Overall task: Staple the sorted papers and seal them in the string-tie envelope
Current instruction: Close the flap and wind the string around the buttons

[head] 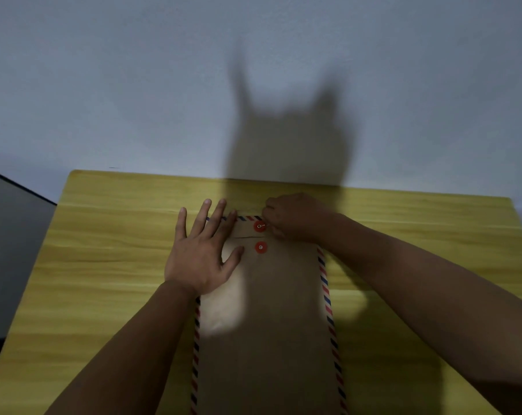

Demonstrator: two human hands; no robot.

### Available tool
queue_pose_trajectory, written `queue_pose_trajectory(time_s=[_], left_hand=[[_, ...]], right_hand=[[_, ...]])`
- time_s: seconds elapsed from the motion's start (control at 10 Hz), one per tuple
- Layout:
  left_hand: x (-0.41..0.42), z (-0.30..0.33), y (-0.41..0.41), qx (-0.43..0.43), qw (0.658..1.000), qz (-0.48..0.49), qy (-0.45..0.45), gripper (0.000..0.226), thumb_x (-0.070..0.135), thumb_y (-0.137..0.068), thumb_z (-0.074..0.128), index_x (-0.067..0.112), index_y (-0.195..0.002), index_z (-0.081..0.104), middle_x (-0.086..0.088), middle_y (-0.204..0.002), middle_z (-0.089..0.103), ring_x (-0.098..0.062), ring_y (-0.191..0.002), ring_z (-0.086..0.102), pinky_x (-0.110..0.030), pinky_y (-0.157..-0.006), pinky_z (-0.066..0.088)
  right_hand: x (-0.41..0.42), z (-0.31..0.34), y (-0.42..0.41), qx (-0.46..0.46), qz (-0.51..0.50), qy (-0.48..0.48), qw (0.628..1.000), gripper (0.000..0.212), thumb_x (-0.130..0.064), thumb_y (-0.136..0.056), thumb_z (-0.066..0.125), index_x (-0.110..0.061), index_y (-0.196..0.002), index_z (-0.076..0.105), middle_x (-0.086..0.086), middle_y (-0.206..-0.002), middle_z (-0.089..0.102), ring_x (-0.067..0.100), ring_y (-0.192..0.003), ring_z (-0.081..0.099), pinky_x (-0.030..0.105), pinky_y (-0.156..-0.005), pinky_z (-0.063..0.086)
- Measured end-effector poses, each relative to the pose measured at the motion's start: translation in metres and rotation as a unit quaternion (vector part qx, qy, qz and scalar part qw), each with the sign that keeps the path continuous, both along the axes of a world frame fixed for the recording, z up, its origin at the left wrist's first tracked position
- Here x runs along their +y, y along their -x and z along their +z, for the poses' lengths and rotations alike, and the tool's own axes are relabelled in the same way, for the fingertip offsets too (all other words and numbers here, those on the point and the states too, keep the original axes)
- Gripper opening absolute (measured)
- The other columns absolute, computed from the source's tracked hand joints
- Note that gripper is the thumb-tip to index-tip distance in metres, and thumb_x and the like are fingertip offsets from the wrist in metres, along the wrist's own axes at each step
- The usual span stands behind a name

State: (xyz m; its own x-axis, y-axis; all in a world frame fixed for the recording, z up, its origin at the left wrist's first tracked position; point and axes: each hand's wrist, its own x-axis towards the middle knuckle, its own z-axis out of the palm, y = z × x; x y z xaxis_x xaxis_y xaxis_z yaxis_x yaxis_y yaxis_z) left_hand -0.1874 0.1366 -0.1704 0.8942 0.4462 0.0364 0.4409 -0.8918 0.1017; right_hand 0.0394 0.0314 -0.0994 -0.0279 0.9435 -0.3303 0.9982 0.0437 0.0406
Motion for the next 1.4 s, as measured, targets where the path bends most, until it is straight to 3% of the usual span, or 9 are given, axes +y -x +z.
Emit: queue_pose_trajectory(time_s=[0.1,0.2,0.4,0.6,0.9,1.1,1.2,1.3,1.4], left_hand=[[0.000,0.001,-0.001,0.000,1.000,0.001,0.000,0.075,0.068,-0.102,0.026,0.029,-0.166,0.026,0.002,-0.177,0.009,-0.023,-0.165,-0.001,-0.065,-0.128,0.005],[-0.001,0.001,-0.001,0.002,1.000,0.003,0.005,0.075,0.067,-0.102,0.027,0.029,-0.166,0.026,0.002,-0.177,0.009,-0.023,-0.165,-0.001,-0.065,-0.128,0.005],[-0.001,0.002,0.000,-0.008,1.000,0.002,0.008,0.074,0.066,-0.102,0.031,0.028,-0.166,0.027,0.001,-0.177,0.011,-0.025,-0.165,0.002,-0.065,-0.128,0.006],[-0.002,0.001,0.000,-0.007,1.000,0.000,-0.001,0.074,0.066,-0.102,0.030,0.029,-0.166,0.026,0.001,-0.177,0.012,-0.024,-0.165,0.001,-0.065,-0.128,0.006],[-0.002,0.000,0.000,-0.003,1.000,0.002,-0.004,0.075,0.067,-0.103,0.028,0.029,-0.167,0.025,0.001,-0.177,0.011,-0.024,-0.165,0.000,-0.065,-0.128,0.006],[-0.002,0.001,-0.001,-0.004,1.000,0.002,0.000,0.075,0.066,-0.102,0.031,0.029,-0.166,0.027,0.000,-0.177,0.011,-0.025,-0.165,0.002,-0.065,-0.128,0.006],[-0.001,0.000,-0.001,-0.003,1.000,0.002,-0.001,0.075,0.066,-0.102,0.030,0.029,-0.167,0.025,0.001,-0.177,0.010,-0.024,-0.165,0.001,-0.065,-0.128,0.006],[-0.001,-0.001,-0.001,0.003,1.000,0.002,-0.009,0.075,0.068,-0.102,0.028,0.029,-0.167,0.024,0.001,-0.177,0.009,-0.024,-0.165,0.000,-0.065,-0.128,0.007],[-0.001,-0.003,0.000,-0.001,1.000,0.000,-0.013,0.075,0.068,-0.102,0.028,0.028,-0.167,0.025,-0.001,-0.177,0.010,-0.026,-0.165,0.000,-0.065,-0.128,0.008]], right_hand=[[-0.004,-0.002,0.000,0.057,-0.036,0.003,0.998,0.025,-0.030,-0.096,0.052,-0.014,-0.115,0.058,0.006,-0.113,0.058,0.027,-0.098,0.060,0.032,-0.066,0.036],[-0.013,-0.003,-0.001,0.142,-0.079,-0.003,0.987,0.020,-0.037,-0.091,0.062,-0.021,-0.094,0.050,-0.001,-0.098,0.052,0.022,-0.088,0.054,0.032,-0.067,0.036],[-0.020,0.001,0.006,0.255,-0.130,-0.132,0.949,0.024,-0.028,-0.078,0.080,-0.017,-0.083,0.059,-0.008,-0.087,0.052,0.014,-0.079,0.047,0.035,-0.066,0.043],[-0.015,0.006,0.011,0.319,-0.182,-0.182,0.912,0.018,-0.021,-0.078,0.079,-0.013,-0.083,0.064,-0.003,-0.076,0.063,0.017,-0.069,0.056,0.037,-0.064,0.047],[-0.016,0.011,0.019,0.337,-0.189,-0.191,0.903,0.020,-0.015,-0.074,0.079,-0.014,-0.075,0.059,-0.006,-0.065,0.057,0.018,-0.061,0.053,0.032,-0.057,0.043],[-0.014,0.008,0.022,0.409,-0.231,-0.199,0.860,0.016,-0.014,-0.077,0.074,-0.019,-0.083,0.060,-0.001,-0.069,0.065,0.016,-0.063,0.058,0.032,-0.060,0.048],[-0.011,0.006,0.021,0.445,-0.273,-0.202,0.829,0.015,-0.015,-0.081,0.072,-0.025,-0.082,0.062,-0.008,-0.066,0.065,0.011,-0.059,0.057,0.033,-0.060,0.051],[-0.008,0.006,0.015,0.486,-0.317,-0.196,0.790,0.013,-0.010,-0.084,0.069,-0.021,-0.084,0.062,-0.017,-0.053,0.054,0.000,-0.050,0.045,0.019,-0.053,0.039],[-0.006,0.011,0.010,0.511,-0.340,-0.190,0.766,0.010,-0.003,-0.092,0.058,-0.013,-0.094,0.060,-0.005,-0.054,0.049,0.008,-0.049,0.039,0.019,-0.049,0.035]])
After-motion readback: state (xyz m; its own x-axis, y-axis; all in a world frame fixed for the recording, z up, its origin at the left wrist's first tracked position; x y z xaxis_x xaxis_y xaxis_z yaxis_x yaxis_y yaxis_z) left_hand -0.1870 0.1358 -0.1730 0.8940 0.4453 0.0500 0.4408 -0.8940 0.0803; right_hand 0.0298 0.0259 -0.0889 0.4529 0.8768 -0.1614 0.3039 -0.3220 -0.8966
